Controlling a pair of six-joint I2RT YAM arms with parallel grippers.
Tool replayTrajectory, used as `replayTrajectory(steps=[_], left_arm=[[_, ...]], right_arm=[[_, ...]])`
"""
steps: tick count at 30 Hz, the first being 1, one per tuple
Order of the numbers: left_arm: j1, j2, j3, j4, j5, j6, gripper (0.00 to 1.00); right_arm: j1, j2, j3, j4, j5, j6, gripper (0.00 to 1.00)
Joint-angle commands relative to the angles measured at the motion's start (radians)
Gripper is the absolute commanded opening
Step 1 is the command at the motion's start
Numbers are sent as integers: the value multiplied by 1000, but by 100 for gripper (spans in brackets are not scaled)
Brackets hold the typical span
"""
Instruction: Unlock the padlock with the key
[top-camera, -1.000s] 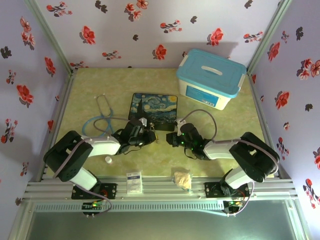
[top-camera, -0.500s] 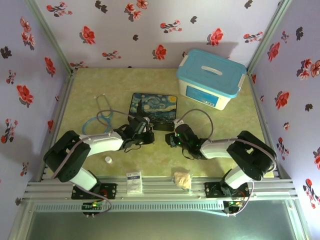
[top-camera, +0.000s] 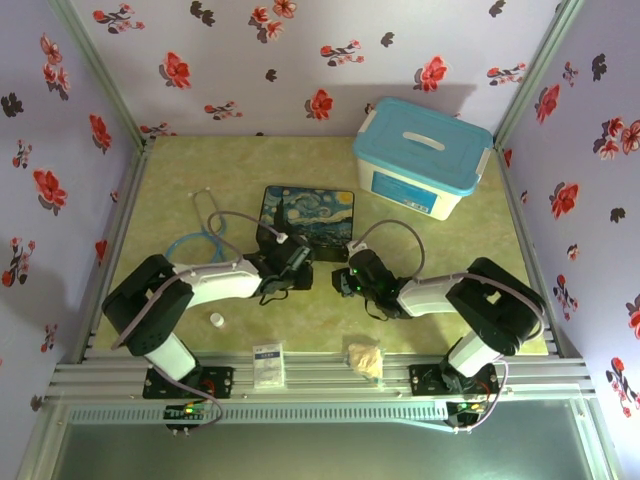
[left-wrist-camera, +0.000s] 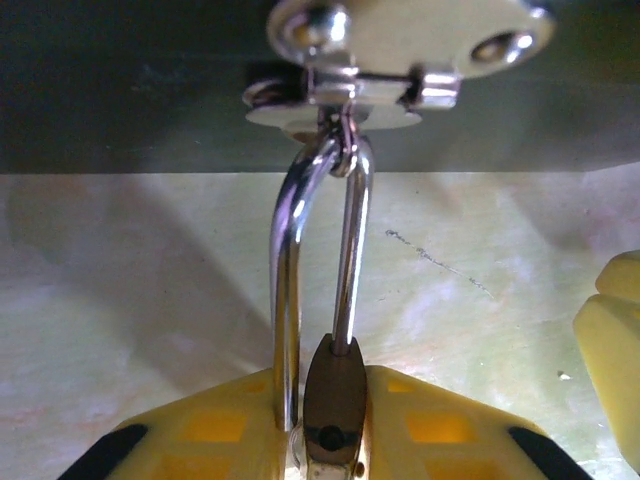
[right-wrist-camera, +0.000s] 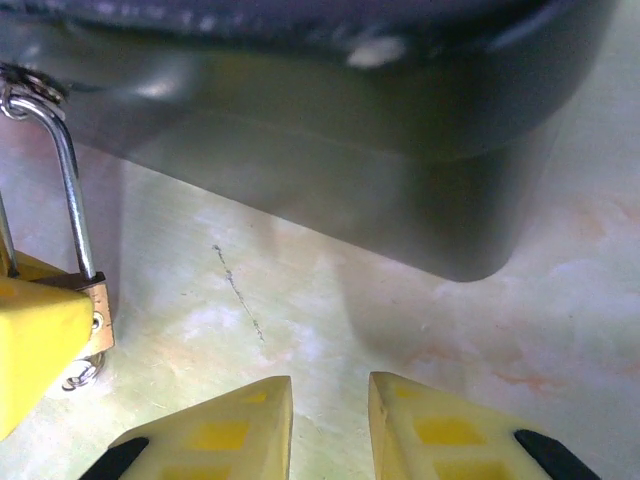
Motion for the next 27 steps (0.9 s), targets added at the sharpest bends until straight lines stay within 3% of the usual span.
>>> replayTrajectory(steps=[1, 6, 20, 27], left_arm=[[-33, 53, 40, -153, -95, 44, 23], [-49, 40, 61, -207, -148, 56, 13], [-64, 64, 81, -241, -180, 42, 21], [-112, 107, 108, -268, -224, 22, 23]], right_arm=[[6, 17, 22, 2, 16, 0, 26], [7, 12, 18, -9, 19, -5, 26], [8, 20, 15, -14, 26, 9, 26], [8, 14, -2, -8, 31, 18, 26]])
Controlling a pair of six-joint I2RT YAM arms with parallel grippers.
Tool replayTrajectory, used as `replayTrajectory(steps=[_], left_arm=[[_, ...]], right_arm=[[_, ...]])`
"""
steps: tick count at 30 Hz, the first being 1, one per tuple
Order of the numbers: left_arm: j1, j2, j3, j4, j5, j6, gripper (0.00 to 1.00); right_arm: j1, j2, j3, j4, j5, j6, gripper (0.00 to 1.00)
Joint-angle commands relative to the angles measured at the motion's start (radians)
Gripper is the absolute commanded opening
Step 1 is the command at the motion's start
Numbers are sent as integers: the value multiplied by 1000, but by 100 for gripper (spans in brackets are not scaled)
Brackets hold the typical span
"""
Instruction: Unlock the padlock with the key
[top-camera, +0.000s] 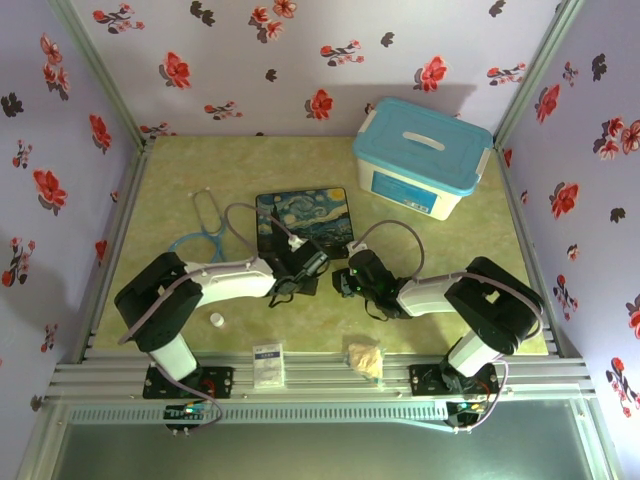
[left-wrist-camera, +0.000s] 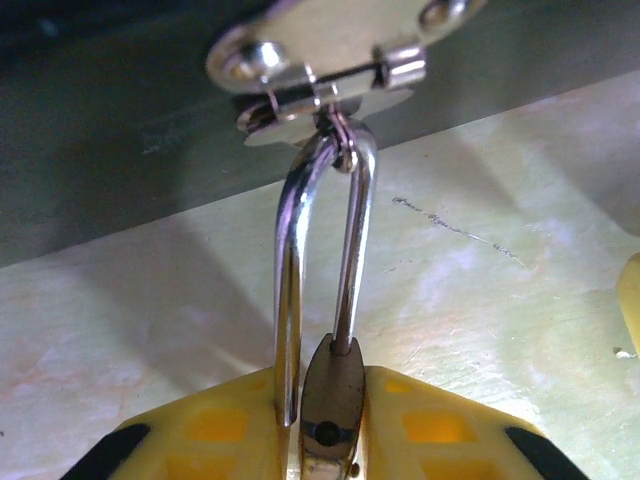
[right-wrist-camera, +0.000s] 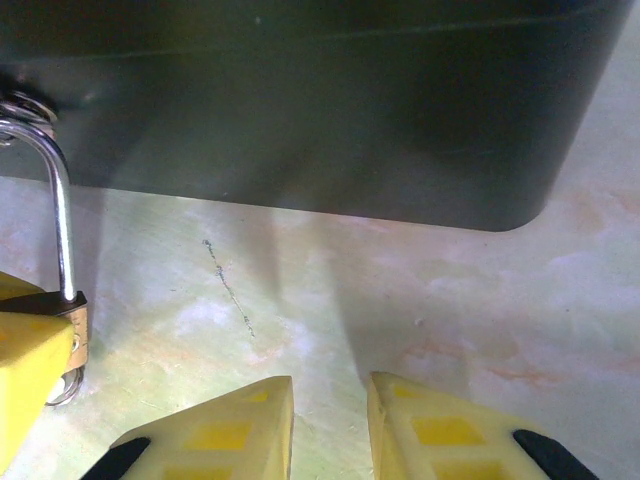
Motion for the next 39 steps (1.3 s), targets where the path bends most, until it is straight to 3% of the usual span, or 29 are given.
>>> replayTrajectory(steps=[1, 5, 8, 13, 24, 32, 35, 39], left_arm=[[-31, 59, 8, -104, -84, -16, 23], [-57, 68, 23, -139, -141, -22, 24], [-75, 68, 44, -157, -166, -20, 33], [-88, 68, 41, -109, -127, -27, 35], [-149, 134, 151, -238, -254, 9, 33], [-162, 93, 142, -223, -249, -3, 35], [-162, 20, 119, -193, -228, 0, 47], [-159, -132, 55, -117, -198, 18, 71]], right_arm=[[8, 7, -6, -4, 28, 18, 26], [9, 6, -16, 5, 28, 24, 26], [9, 9, -17, 11, 31, 25, 26], [9, 24, -16, 20, 34, 26, 26], [15, 46, -21, 37, 34, 34, 26], [14, 39, -33, 57, 33, 54, 26], [15, 1, -45, 57, 27, 86, 30], [13, -64, -67, 50, 27, 122, 51]])
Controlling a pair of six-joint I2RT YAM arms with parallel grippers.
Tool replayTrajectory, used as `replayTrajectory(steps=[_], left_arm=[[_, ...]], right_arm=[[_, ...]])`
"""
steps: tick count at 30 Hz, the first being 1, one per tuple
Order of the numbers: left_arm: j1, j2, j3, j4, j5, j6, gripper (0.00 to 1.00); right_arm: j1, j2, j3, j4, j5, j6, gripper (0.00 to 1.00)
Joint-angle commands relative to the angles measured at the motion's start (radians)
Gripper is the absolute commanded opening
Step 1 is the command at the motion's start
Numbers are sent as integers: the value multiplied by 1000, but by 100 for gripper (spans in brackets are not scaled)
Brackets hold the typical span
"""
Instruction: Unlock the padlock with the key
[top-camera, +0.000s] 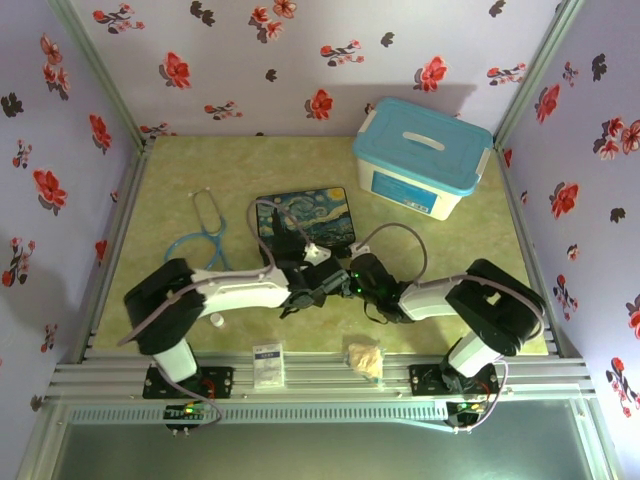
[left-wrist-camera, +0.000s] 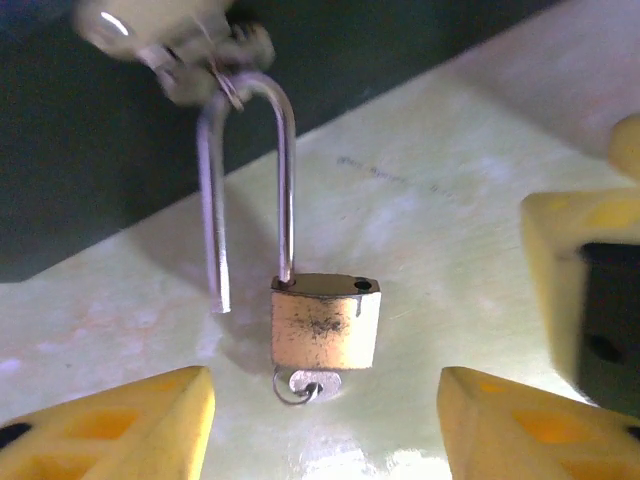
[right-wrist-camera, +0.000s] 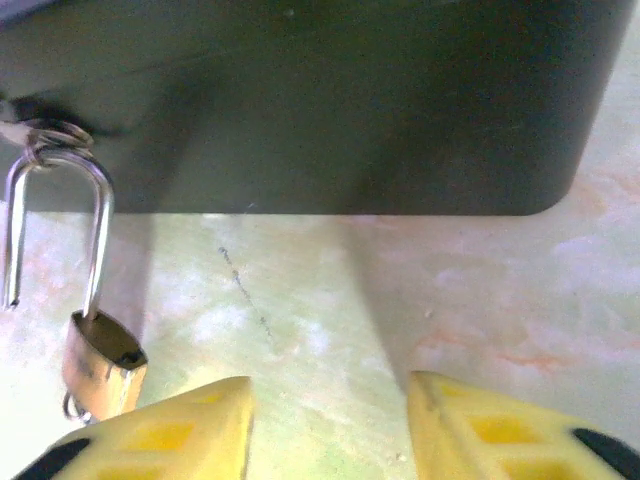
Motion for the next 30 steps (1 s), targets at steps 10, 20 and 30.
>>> replayTrajectory(steps=[10, 20, 30], left_arm=[[72, -471, -252, 225, 36, -33, 100], [257, -689, -461, 388, 268, -94, 100], [271, -685, -506, 405, 286, -119, 100]], right_arm=[[46, -190, -51, -8, 28, 59, 99], [95, 44, 143, 0, -36, 67, 71], [117, 184, 201, 4, -8, 95, 52]])
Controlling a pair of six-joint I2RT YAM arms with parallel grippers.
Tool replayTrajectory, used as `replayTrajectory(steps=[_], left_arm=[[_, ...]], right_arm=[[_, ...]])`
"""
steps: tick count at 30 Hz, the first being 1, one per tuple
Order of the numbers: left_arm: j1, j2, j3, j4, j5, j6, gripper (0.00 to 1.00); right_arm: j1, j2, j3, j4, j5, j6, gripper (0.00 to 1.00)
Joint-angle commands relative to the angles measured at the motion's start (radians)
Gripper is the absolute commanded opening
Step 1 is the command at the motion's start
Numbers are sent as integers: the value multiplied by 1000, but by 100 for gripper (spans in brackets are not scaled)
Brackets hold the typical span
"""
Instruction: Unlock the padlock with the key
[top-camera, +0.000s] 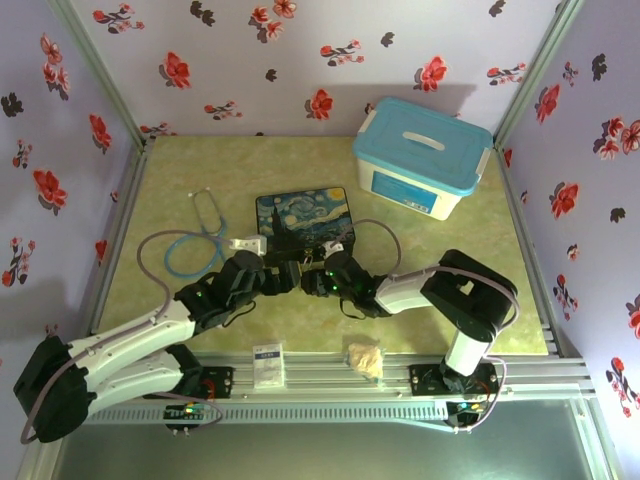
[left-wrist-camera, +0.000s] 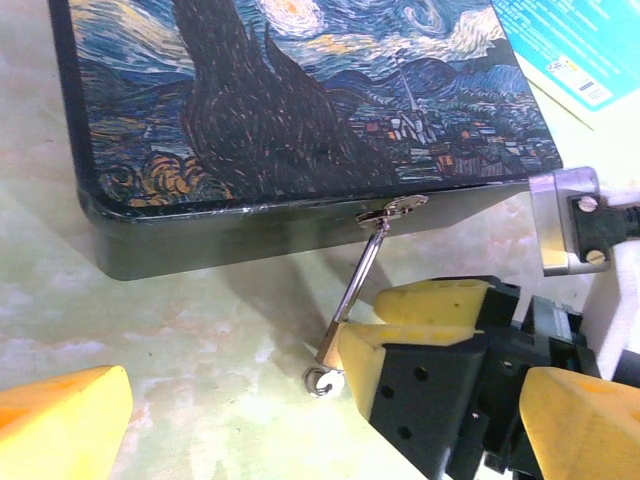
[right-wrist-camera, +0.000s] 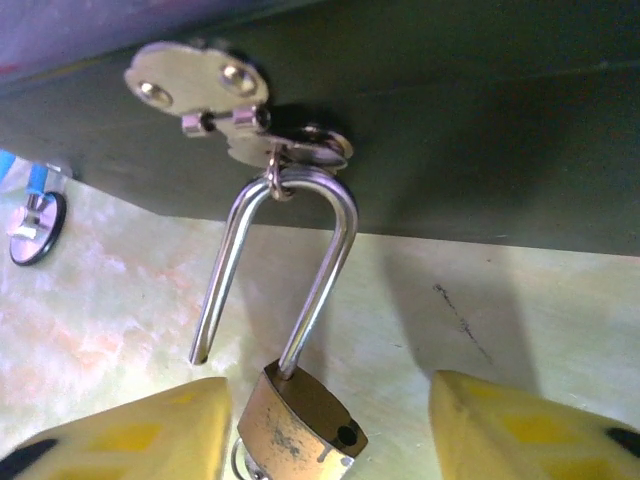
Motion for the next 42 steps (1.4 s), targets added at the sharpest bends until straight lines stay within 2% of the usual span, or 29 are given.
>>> replayTrajectory(steps=[1, 4, 10, 14, 19, 23, 26, 29, 35, 40, 42], left_arm=[[10, -6, -21, 41, 12, -27, 100], [12, 2, -33, 58, 12, -33, 100], [13, 20, -38, 62, 14, -33, 100], [14, 24, -35, 50, 2, -41, 100], [17, 9, -37, 38, -28, -48, 100], [19, 16, -20, 30, -39, -11, 100], [38, 37, 13, 15, -39, 33, 100], [68, 58, 59, -12, -33, 78, 100], [191, 93, 136, -10, 21, 167, 100], [296, 225, 210, 19, 52, 265, 99], [321, 278, 234, 53, 53, 316, 94]], right_arm=[[7, 21, 13, 5, 30, 20, 52], [8, 34, 13, 22, 5, 23, 51], [24, 41, -4, 30, 3, 37, 42], [26, 50, -28, 86, -13, 67, 35], [25, 54, -70, 181, -4, 132, 30], [27, 57, -112, 285, -2, 178, 24], [26, 67, -106, 298, -16, 183, 20], [27, 69, -111, 314, -11, 188, 16], [27, 82, -137, 393, -5, 239, 9], [29, 126, -169, 521, 25, 326, 4], [30, 138, -181, 549, 53, 356, 4]])
